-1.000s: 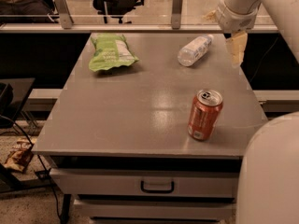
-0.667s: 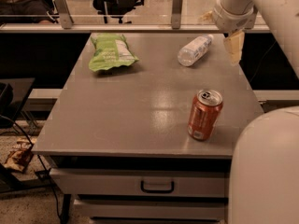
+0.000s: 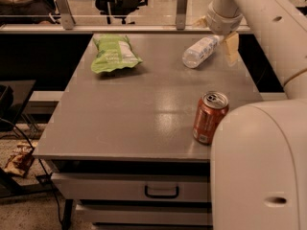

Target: Move blue plastic bottle near green rice chip bag

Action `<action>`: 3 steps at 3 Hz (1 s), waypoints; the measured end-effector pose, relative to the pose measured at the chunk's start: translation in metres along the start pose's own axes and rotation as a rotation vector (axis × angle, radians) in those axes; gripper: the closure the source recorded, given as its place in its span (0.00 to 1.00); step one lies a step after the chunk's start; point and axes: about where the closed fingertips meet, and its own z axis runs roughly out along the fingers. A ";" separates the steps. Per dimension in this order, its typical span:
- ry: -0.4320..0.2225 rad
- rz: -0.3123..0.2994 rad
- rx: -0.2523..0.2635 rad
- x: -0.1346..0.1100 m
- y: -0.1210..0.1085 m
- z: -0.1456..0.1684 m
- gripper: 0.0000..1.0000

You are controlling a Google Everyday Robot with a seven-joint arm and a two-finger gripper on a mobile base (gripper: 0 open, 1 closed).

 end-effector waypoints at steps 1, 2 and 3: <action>-0.020 -0.055 -0.021 -0.008 -0.010 0.016 0.00; -0.037 -0.112 -0.040 -0.017 -0.018 0.028 0.00; -0.036 -0.164 -0.053 -0.024 -0.026 0.034 0.14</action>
Offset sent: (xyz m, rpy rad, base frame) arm 0.0283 0.0326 -0.0219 -0.0681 0.0995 0.1730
